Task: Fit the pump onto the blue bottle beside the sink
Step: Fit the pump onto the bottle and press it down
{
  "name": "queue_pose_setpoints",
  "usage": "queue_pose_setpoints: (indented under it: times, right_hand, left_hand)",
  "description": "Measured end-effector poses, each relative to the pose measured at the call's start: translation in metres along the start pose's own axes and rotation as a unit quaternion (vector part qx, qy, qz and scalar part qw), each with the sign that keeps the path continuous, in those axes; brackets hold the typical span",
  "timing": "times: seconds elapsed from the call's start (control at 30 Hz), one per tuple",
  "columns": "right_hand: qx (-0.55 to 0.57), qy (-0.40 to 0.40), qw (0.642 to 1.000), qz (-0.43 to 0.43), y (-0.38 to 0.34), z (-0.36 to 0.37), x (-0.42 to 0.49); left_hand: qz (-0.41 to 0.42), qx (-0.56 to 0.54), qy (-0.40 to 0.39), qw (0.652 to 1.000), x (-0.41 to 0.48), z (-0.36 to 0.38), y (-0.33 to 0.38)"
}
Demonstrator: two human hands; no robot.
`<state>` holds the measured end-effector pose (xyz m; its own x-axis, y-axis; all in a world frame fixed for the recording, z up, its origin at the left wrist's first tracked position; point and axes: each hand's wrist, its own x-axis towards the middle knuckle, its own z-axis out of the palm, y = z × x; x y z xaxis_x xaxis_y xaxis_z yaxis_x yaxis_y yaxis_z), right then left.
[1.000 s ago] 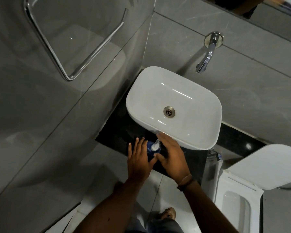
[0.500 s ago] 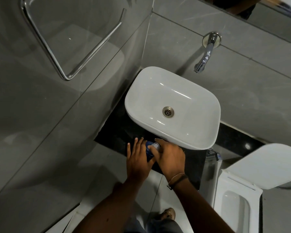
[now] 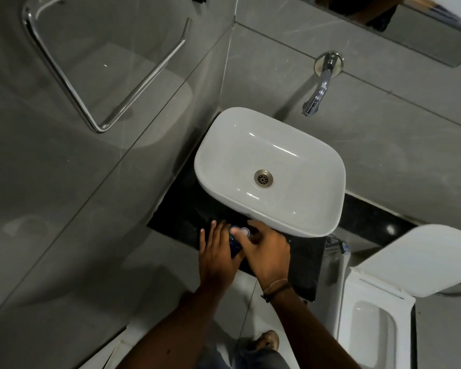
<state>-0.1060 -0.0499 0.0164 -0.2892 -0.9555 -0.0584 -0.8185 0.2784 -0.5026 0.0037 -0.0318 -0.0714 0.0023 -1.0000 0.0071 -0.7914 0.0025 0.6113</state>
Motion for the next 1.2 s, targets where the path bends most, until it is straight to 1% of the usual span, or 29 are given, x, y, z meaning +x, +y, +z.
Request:
queue_pose_setpoints:
  times: [0.03, 0.1, 0.13, 0.2, 0.27, 0.3, 0.33, 0.37, 0.5, 0.63, 0.73, 0.87, 1.07, 1.2]
  right_hand:
    - [0.065, 0.007, 0.997, 0.048, 0.005, 0.0, -0.002]
    - [0.201, 0.004, 0.969, 0.145, 0.015, 0.002, -0.003]
    - [0.246, -0.019, 0.95, 0.193, 0.02, 0.002, -0.003]
    - [0.308, -0.101, 0.907, 0.268, 0.024, 0.002, -0.002]
    - [0.372, -0.189, 0.852, 0.315, 0.024, 0.002, -0.002]
    - [0.401, -0.215, 0.827, 0.332, 0.023, 0.003, -0.003]
    - [0.419, -0.226, 0.811, 0.34, 0.023, 0.004, -0.003]
    - [0.431, -0.227, 0.804, 0.341, 0.023, 0.006, -0.003]
    - [0.45, -0.208, 0.8, 0.338, 0.025, 0.011, -0.003]
    - [0.432, -0.191, 0.818, 0.327, 0.025, 0.013, -0.002]
    - [0.431, -0.185, 0.826, 0.312, 0.018, 0.015, -0.002]
    - [0.432, -0.202, 0.829, 0.293, -0.005, 0.027, 0.006]
    - [0.425, -0.24, 0.83, 0.271, -0.059, 0.06, 0.022]
    - [0.423, -0.254, 0.826, 0.272, -0.088, 0.077, 0.028]
  left_hand:
    - [-0.005, -0.006, 0.002, 1.0, 0.001, 0.001, 0.0]
    - [-0.016, -0.014, 0.005, 1.0, 0.002, 0.001, 0.0]
    - [-0.02, -0.018, 0.003, 1.0, 0.002, 0.002, 0.0]
    - [-0.024, -0.025, 0.0, 0.999, 0.001, 0.002, 0.001]
    - [-0.025, -0.027, 0.001, 0.999, 0.001, 0.001, 0.002]
    - [-0.027, -0.029, 0.0, 0.999, 0.001, 0.0, 0.002]
    - [-0.029, -0.031, -0.001, 0.999, 0.001, -0.001, 0.003]
    - [-0.03, -0.033, -0.003, 0.999, 0.001, -0.002, 0.004]
    - [-0.034, -0.04, -0.013, 0.999, 0.001, -0.004, 0.007]
    - [-0.034, -0.047, -0.018, 0.998, 0.002, -0.006, 0.006]
    - [-0.025, -0.04, 0.001, 0.999, 0.006, -0.011, 0.0]
    - [-0.04, -0.052, 0.014, 0.998, 0.02, -0.03, -0.015]
    - [-0.111, -0.094, -0.017, 0.989, 0.044, -0.074, -0.053]
    - [-0.127, -0.113, -0.02, 0.985, 0.054, -0.092, -0.075]
